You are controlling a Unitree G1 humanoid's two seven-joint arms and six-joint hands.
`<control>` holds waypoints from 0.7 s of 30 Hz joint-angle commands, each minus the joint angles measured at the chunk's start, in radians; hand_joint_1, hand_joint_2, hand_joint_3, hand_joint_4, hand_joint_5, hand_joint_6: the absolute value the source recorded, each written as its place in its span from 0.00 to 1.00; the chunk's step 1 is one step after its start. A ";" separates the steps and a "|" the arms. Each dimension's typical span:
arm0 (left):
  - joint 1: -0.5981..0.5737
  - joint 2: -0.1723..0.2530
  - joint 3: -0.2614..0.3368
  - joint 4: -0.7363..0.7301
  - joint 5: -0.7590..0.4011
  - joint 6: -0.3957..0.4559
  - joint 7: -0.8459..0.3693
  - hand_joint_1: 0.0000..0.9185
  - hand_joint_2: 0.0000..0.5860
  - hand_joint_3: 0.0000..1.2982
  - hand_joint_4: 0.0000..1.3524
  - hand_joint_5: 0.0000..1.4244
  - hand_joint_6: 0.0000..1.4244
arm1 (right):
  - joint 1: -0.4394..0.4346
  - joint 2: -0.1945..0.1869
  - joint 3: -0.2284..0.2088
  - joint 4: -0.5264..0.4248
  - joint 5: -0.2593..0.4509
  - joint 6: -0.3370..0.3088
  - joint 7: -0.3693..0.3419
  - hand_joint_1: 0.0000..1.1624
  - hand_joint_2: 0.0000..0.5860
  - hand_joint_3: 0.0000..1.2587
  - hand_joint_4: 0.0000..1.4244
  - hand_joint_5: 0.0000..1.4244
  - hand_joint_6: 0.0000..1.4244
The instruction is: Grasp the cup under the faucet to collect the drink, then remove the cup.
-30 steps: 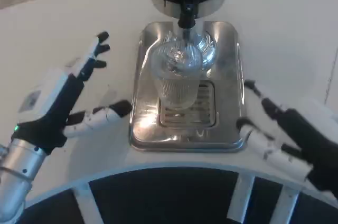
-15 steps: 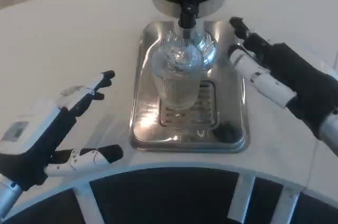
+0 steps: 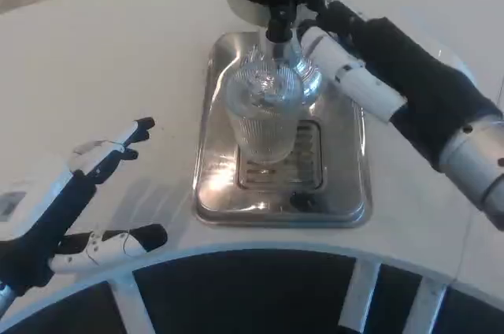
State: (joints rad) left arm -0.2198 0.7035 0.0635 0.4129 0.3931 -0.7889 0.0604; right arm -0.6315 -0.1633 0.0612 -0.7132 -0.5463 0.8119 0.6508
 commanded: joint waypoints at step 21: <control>0.045 0.011 0.039 -0.023 -0.018 0.014 -0.036 0.00 0.10 0.08 0.09 0.15 0.09 | -0.129 -0.087 0.071 0.067 0.242 0.069 -0.137 0.02 0.95 0.00 0.00 0.00 0.02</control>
State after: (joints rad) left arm -0.1932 0.7040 0.0978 0.3997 0.3887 -0.7862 0.0399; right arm -0.7431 -0.2385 0.1204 -0.6459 -0.3290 0.8756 0.5201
